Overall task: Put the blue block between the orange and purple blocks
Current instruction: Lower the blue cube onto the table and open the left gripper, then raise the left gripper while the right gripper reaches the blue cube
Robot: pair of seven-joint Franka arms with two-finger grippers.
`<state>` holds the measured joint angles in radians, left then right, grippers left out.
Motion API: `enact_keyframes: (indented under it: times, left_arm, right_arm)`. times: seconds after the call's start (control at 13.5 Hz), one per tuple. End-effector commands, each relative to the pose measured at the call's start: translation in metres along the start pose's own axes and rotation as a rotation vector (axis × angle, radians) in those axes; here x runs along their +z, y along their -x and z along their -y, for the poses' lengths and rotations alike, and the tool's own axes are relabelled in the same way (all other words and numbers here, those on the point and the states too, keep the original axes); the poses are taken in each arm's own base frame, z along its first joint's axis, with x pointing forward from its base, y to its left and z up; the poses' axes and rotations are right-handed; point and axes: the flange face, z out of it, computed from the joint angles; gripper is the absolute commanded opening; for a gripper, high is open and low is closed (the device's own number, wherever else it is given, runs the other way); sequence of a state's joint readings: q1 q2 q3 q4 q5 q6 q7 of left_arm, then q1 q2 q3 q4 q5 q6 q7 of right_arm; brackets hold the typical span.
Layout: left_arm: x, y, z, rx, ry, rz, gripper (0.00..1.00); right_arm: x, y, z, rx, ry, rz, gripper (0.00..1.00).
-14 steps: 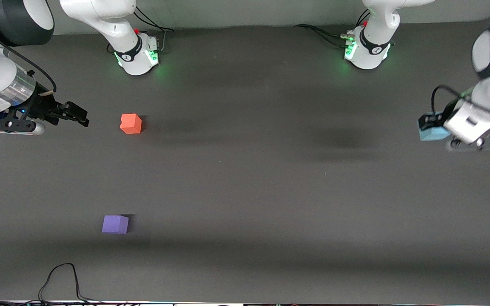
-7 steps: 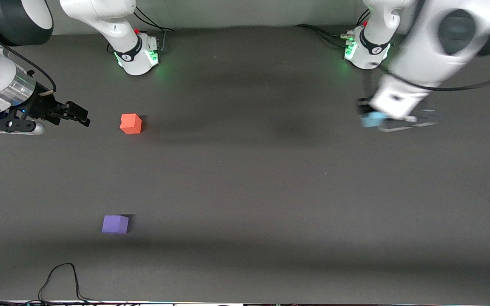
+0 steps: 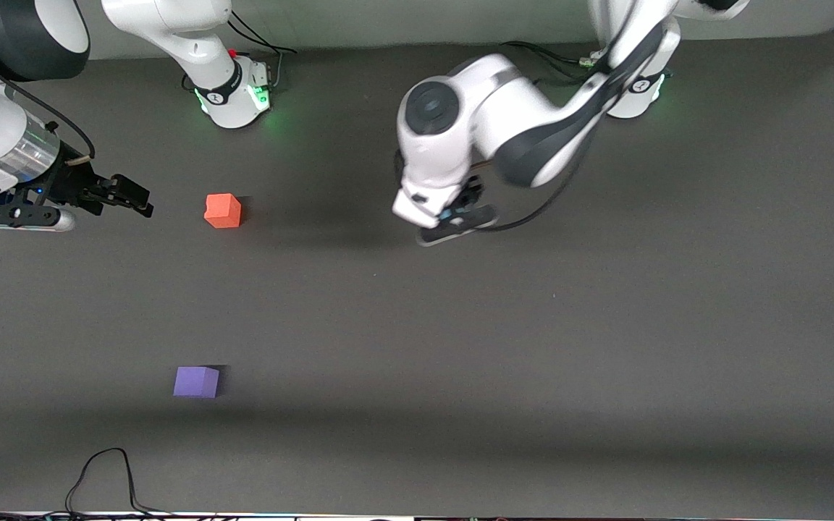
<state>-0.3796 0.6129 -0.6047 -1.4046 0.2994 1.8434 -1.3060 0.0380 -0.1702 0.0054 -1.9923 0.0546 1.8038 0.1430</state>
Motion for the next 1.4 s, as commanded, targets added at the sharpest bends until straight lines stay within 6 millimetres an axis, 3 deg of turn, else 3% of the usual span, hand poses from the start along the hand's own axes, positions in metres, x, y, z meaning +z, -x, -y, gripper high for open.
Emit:
enact_keyframes:
  times: [0.0,0.22,0.52,0.59,0.66,0.74,0.89,1.03,1.11,1.26,1.33]
  left_arm:
    - [0.050,0.006,-0.021,0.021,-0.011,-0.013,0.17]
    - [0.123,0.018,-0.027,0.070,0.028,-0.020,0.18]
    - [0.192,0.019,-0.033,0.093,0.024,-0.057,0.20]
    - [0.200,0.019,-0.033,0.093,0.029,-0.060,0.29]
    - [0.201,0.017,-0.033,0.091,0.031,-0.058,0.80]
    - [0.197,0.015,-0.032,0.085,0.030,-0.059,1.00]
    - [0.177,0.006,-0.030,0.070,0.036,-0.070,1.00]
    - [0.125,-0.011,-0.012,0.041,-0.014,-0.066,1.00]
    - [0.059,-0.027,0.013,0.038,-0.018,-0.029,1.00]
    - [-0.009,-0.043,0.055,0.106,-0.040,0.028,1.00]
    - [-0.037,-0.062,0.087,0.119,-0.049,0.024,1.00]
  right_arm:
    - [0.007,0.001,-0.001,-0.018,-0.022,-0.007,1.00]
    - [0.020,0.002,-0.001,-0.017,-0.021,-0.004,1.00]
    - [0.024,0.002,-0.001,-0.016,-0.020,-0.001,1.00]
    - [0.025,0.002,0.000,-0.019,-0.019,0.003,1.00]
    - [0.026,0.003,0.003,-0.024,-0.018,0.004,1.00]
    - [0.025,0.003,0.005,-0.027,-0.018,0.003,1.00]
    - [0.026,0.005,0.016,-0.046,-0.014,0.005,1.00]
    - [0.028,0.004,0.033,-0.078,-0.007,0.009,1.00]
    - [0.028,0.006,0.061,-0.116,-0.001,0.006,1.00]
    - [0.027,0.008,0.110,-0.186,0.000,-0.012,1.00]
    - [0.028,0.007,0.141,-0.213,-0.005,-0.014,1.00]
